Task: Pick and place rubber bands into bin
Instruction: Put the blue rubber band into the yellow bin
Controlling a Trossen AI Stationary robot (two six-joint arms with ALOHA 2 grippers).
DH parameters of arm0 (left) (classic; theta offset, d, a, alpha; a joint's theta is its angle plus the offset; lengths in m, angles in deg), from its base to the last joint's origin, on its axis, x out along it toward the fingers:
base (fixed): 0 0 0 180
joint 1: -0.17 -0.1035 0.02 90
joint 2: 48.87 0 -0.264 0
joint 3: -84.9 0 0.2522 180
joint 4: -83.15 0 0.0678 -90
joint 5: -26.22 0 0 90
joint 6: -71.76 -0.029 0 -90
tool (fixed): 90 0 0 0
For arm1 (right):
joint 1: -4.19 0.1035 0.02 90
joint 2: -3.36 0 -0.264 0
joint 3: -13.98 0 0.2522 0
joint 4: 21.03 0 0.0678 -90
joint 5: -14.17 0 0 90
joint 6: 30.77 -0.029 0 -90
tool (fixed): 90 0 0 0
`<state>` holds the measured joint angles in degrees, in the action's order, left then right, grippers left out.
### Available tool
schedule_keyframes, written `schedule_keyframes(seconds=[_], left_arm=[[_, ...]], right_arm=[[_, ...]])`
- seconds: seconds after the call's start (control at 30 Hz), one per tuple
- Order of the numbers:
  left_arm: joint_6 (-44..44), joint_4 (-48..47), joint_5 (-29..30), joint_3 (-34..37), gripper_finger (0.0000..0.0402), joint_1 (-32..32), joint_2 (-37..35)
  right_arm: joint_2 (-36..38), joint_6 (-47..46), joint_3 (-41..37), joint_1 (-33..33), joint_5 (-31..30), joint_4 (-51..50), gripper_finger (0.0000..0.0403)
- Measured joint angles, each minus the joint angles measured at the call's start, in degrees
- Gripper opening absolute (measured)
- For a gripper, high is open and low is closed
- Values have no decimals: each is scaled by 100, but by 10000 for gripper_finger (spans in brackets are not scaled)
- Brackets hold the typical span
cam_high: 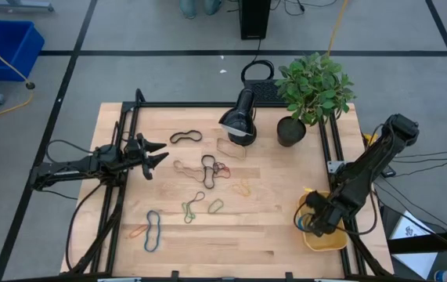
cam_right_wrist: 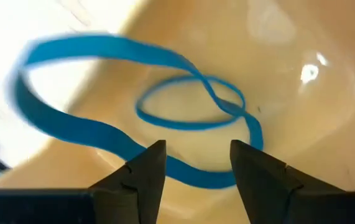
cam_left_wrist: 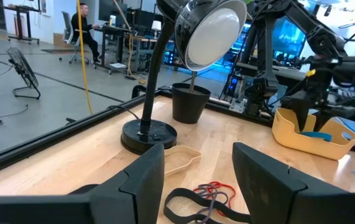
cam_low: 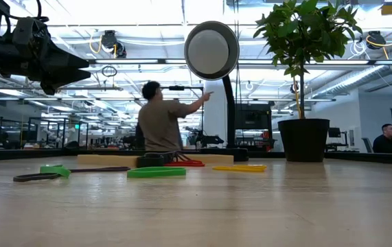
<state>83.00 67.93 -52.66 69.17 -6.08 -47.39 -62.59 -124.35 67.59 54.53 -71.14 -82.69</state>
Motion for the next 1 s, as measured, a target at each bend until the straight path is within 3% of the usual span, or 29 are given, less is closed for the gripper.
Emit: schedule_keyframes(seconds=[0.27,0.43,0.73,1.0], left_arm=[[-2,0,0,0,196,-2,-1],[-4,-1,0,0,196,0,0],[-9,5,183,-2,196,-2,-1],[2,5,186,-2,196,0,-1]], right_arm=[[374,33,330,1,-1013,-353,170],[483,752,542,-102,-1669,295,173],[-62,2924,551,-706,-1617,1313,173],[-737,3440,545,-913,-579,1211,170]])
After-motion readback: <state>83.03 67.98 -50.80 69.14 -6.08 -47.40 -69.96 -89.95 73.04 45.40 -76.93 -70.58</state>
